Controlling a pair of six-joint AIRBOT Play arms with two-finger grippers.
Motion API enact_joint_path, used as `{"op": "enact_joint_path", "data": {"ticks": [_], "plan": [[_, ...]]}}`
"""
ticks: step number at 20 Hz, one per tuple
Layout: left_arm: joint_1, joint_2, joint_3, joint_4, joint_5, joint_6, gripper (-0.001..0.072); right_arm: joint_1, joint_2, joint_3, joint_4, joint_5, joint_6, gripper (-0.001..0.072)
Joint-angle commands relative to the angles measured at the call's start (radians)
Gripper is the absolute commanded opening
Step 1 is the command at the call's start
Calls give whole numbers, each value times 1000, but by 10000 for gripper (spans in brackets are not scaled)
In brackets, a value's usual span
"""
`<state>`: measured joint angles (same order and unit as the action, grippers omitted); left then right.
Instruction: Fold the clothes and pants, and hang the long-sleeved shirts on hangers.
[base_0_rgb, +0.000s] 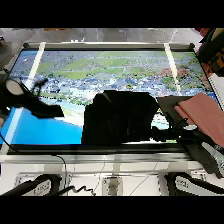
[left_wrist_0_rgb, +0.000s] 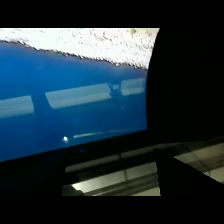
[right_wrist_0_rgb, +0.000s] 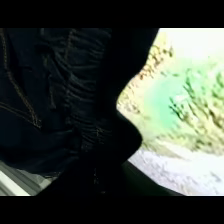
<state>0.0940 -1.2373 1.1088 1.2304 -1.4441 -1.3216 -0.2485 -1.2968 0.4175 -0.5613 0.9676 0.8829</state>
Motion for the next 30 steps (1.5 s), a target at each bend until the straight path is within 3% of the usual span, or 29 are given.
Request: {"op": "enact_joint_path", "data": {"ticks": [1,5,8,12,13,14,15,17,18,21,23,27,30], "plan": [[0,-3,-239,-135,70,119,574,0,-6,2,63,4,-68,35],[-4,-11,-443,-182,205,187,574,0,-6,2,63,10,-67,38],[-29,-39,-533,-389,293,303,574,0,-6,2,68,19,-66,39],[-79,-114,-542,-478,383,320,573,0,-6,2,69,70,-67,38],[-91,-133,-542,-496,386,320,516,0,-6,2,69,79,-68,38],[-106,-151,-541,-500,386,323,352,0,-6,2,69,88,-75,38],[-118,-162,-540,-503,388,348,242,0,-6,2,69,102,-85,38],[-124,-163,-526,-527,385,366,187,0,-6,18,69,165,-89,37],[-124,-156,-499,-529,377,374,23,0,-6,40,71,209,-89,37],[-116,-95,-347,-528,341,377,16,13,27,156,91,344,-88,36],[-104,-10,-190,-528,337,376,16,65,97,262,90,350,-82,36],[-68,190,119,-524,360,376,16,215,275,523,89,236,-82,36],[-24,371,241,-511,471,381,16,284,399,695,71,124,-82,37]]}}
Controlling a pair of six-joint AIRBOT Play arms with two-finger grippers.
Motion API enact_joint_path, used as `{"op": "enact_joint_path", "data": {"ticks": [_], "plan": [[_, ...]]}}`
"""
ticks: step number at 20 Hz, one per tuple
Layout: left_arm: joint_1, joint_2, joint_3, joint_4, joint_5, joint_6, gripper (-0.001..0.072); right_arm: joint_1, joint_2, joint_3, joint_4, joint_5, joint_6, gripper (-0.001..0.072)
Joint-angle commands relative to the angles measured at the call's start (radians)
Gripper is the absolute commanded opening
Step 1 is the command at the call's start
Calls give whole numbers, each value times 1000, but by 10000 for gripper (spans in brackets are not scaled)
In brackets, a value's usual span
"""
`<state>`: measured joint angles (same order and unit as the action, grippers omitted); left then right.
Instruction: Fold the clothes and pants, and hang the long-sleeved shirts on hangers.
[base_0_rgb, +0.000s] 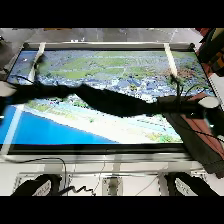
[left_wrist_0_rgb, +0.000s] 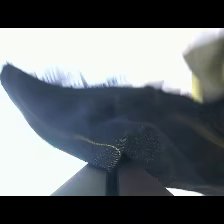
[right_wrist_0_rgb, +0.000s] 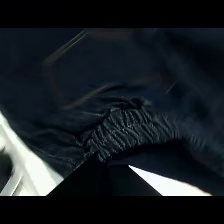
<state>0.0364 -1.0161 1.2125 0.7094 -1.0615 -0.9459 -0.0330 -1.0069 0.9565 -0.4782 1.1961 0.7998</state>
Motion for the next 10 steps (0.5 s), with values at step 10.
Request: {"op": "enact_joint_path", "data": {"ticks": [10], "plan": [[72,564,139,155,-10,-115,16,78,385,285,56,-44,416,36]]}}
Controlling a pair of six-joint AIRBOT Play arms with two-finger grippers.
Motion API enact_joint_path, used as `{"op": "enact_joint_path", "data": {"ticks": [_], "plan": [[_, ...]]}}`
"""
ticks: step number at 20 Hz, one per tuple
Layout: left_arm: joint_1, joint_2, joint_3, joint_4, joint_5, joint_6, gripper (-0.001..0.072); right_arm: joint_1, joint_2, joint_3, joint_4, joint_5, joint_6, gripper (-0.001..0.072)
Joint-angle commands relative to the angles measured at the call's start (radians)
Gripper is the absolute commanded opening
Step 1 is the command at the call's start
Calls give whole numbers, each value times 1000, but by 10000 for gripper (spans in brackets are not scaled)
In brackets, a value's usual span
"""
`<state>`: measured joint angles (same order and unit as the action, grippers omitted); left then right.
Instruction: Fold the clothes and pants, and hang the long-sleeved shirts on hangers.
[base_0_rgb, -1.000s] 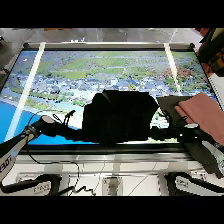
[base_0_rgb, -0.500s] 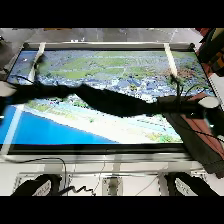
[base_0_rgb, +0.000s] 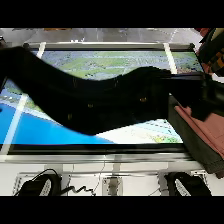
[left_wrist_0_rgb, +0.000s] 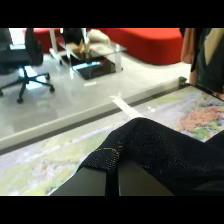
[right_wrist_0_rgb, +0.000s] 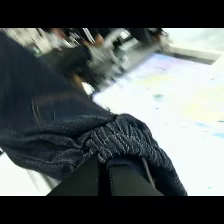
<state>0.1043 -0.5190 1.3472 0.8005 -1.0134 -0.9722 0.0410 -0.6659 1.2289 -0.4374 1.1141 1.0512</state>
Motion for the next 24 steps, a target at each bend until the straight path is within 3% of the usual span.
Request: {"op": "enact_joint_path", "data": {"ticks": [1,4,9,12,15,17,20,22,24], "plan": [[4,61,-6,94,-68,-125,16,5,38,-10,15,53,204,36],[3,-16,-116,107,-68,-136,16,99,6,-181,-44,-91,267,36],[3,-370,-327,-26,43,-132,16,290,-211,-426,-128,-649,325,37],[-6,-586,-329,-116,49,-78,16,253,-405,-413,-143,-755,328,37],[-98,-677,-329,-113,-31,-79,16,142,-501,-380,-194,-610,325,37],[-185,-691,-332,-43,-130,-108,15,40,-499,-347,-337,-386,323,37],[-311,-692,-380,72,-207,-252,15,-108,-499,-291,-621,0,316,37],[-400,-698,-452,78,-184,-285,16,-174,-501,-299,-739,193,269,37],[-493,-716,-523,57,-91,-285,24,-204,-500,-329,-756,268,233,40]]}}
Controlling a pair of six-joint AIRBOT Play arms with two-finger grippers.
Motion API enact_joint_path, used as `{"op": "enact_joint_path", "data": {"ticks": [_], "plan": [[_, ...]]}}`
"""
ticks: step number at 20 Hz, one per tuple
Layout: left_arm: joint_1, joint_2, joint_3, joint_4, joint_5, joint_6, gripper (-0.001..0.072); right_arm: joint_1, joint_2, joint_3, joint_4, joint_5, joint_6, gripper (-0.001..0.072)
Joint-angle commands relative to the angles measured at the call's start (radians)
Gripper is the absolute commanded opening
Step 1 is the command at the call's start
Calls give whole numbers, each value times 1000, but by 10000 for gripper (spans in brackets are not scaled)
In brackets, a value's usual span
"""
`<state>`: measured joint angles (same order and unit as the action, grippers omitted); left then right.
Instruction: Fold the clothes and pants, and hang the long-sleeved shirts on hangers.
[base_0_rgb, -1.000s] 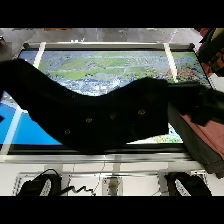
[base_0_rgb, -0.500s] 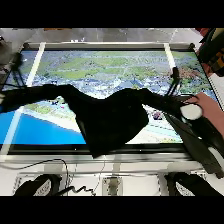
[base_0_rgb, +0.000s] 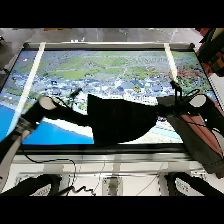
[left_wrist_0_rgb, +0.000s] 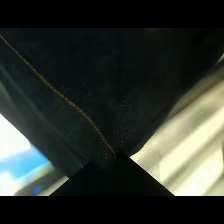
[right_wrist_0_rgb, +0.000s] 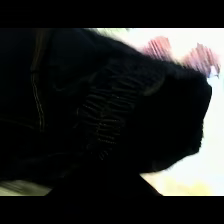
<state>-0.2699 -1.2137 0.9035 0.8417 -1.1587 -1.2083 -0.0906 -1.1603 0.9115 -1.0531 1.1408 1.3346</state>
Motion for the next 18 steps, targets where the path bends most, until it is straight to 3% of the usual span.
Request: {"op": "enact_joint_path", "data": {"ticks": [1,2,3,6,9,14,18], "plan": [[-161,-35,-105,-6,105,-49,121,-72,-6,-29,-141,219,-77,132],[-202,-54,-118,-21,152,-49,385,-72,-6,-45,-141,166,-81,434],[-236,-74,-117,-22,193,-50,675,-72,-7,-53,-142,108,-80,658],[-266,-102,-117,-68,280,-68,708,-73,-24,-53,-154,-74,12,678],[-260,-101,-117,-80,290,-68,707,-73,-97,-33,-164,-112,38,678],[-257,-101,-117,-80,291,-68,707,-158,-298,89,-98,9,64,677],[-257,-101,-117,-67,319,-68,707,-238,-434,116,152,153,-118,664]]}}
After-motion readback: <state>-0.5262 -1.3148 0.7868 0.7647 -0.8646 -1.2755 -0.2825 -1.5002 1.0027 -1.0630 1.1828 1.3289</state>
